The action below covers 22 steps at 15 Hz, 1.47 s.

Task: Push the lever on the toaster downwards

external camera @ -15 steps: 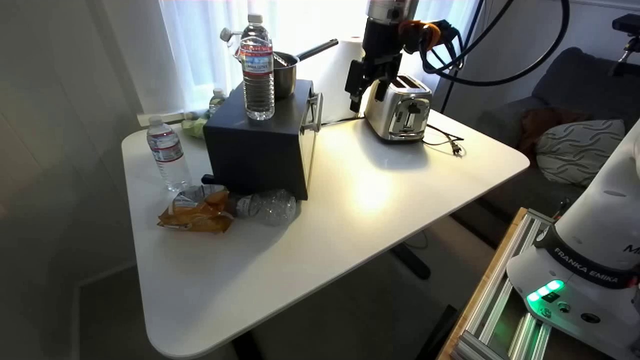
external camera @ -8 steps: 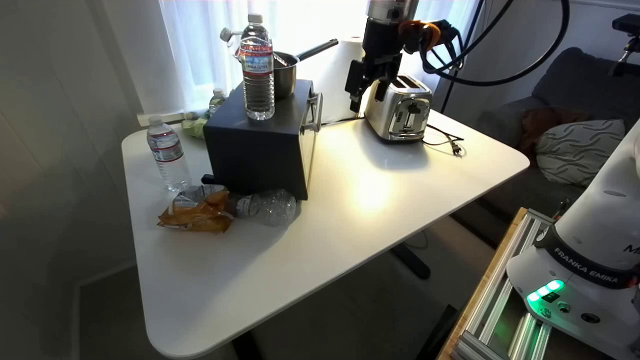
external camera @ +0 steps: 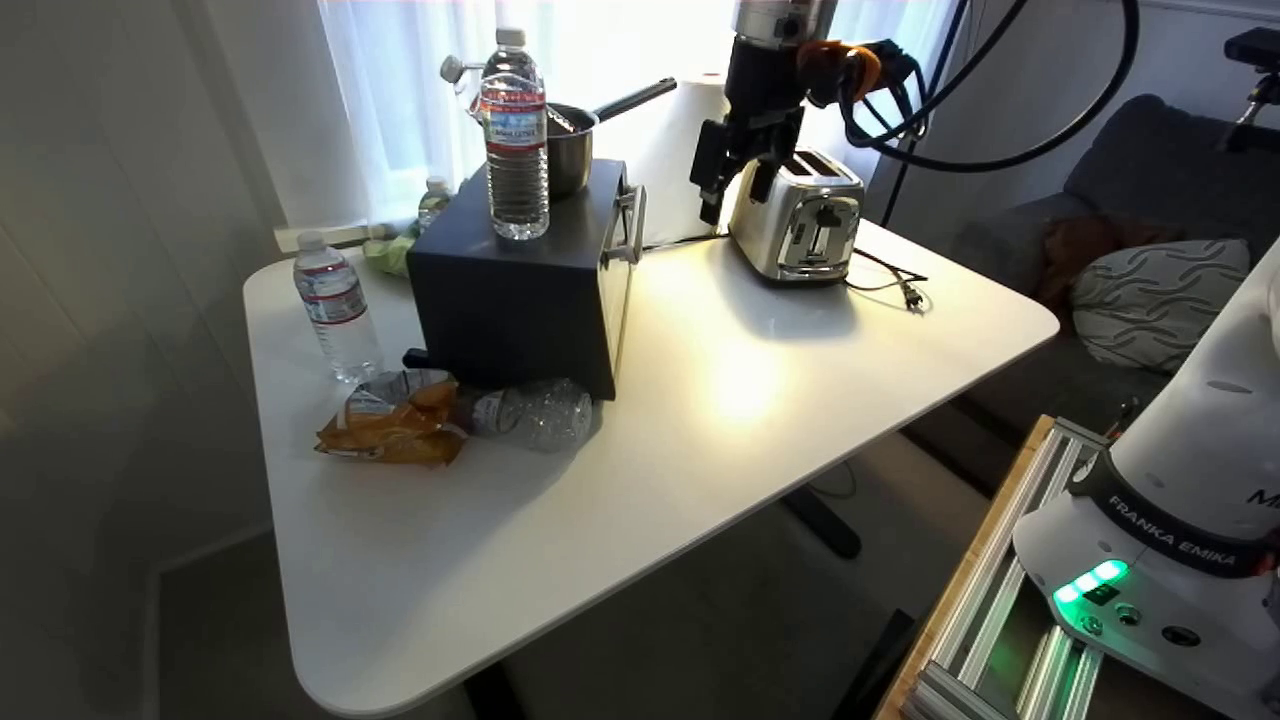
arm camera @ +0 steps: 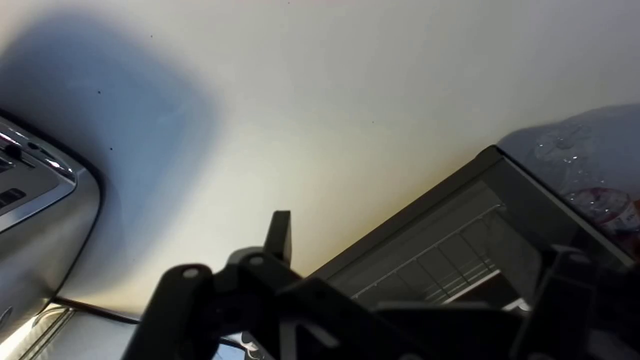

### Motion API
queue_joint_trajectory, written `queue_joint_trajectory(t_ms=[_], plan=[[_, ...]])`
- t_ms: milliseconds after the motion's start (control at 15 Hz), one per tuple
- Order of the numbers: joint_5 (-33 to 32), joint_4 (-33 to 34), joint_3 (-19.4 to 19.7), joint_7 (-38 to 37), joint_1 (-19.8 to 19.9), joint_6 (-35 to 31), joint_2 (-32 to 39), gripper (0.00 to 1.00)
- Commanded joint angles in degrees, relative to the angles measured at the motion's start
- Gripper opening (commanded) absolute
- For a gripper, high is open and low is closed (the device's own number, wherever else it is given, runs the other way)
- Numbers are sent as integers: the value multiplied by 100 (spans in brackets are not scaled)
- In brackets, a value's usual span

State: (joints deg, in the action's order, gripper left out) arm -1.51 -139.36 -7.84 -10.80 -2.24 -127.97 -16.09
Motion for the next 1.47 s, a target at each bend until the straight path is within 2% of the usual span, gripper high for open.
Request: queue_joint_trajectory(t_ms=[0,200,400,600,1133,1400], plan=[[29,23,101,-42,-10,-113,13,100],[288,-111,450,3,163,-319,-31,100],[841,-249,861,225,257,-338,-69,100],[1143,-373,1118,462,357,-404,-31,100],[667,-579,1303,176,869,-403,32,100],[159,-519,1339,-144,1229,-486,137,100]])
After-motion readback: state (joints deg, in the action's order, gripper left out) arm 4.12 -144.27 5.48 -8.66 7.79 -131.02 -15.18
